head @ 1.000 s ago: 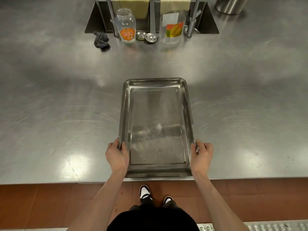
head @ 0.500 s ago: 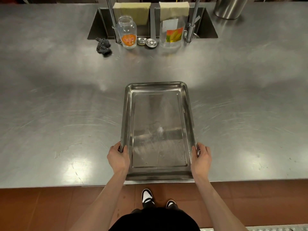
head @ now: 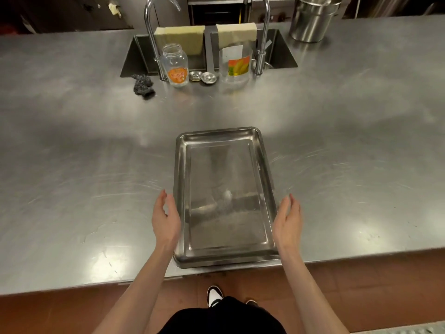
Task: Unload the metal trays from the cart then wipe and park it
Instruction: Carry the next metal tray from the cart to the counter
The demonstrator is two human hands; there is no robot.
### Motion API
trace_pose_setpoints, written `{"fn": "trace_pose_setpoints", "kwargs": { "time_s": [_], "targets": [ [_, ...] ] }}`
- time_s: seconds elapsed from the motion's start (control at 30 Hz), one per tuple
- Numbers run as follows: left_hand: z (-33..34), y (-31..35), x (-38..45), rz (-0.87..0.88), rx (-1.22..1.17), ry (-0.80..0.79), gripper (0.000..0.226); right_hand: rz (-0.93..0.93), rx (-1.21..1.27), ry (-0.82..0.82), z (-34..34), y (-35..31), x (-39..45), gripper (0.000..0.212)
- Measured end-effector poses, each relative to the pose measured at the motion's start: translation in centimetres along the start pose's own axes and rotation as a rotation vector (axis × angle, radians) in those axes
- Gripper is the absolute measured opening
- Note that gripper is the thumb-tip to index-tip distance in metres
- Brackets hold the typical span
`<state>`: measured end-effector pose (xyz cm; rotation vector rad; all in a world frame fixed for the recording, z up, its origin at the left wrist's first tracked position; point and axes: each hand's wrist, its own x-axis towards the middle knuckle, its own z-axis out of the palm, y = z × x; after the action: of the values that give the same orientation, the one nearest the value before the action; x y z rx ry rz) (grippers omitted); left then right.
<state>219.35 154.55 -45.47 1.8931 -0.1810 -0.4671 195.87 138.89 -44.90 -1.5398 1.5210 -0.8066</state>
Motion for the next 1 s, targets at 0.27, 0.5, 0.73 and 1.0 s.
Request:
{"fn": "trace_pose_setpoints", "kwargs": {
  "time_s": [0.27, 0.5, 0.73, 1.0],
  "targets": [
    [3.0, 9.1, -0.4, 0.345, -0.122, -0.182, 0.059, -0.217, 0.422, 0.078, -4.1, -7.7, 0.4, 0.072],
    [9.3, 14.8, -3.8, 0.543, -0.176, -0.395, 0.057, -0.373, 0.416, 0.194, -11.3, -9.6, 1.4, 0.070],
    [16.2, 19.4, -10.7, 0.655, -0.266, -0.628, 0.072, -0.428, 0.365, 0.356, -19.7, -9.0, 1.8, 0.076],
    [23.0, 22.9, -18.6, 0.750, -0.310, -0.824, 0.065, -0.441, 0.345, 0.578, -28.9, -6.5, 0.5, 0.057]
  ]
}}
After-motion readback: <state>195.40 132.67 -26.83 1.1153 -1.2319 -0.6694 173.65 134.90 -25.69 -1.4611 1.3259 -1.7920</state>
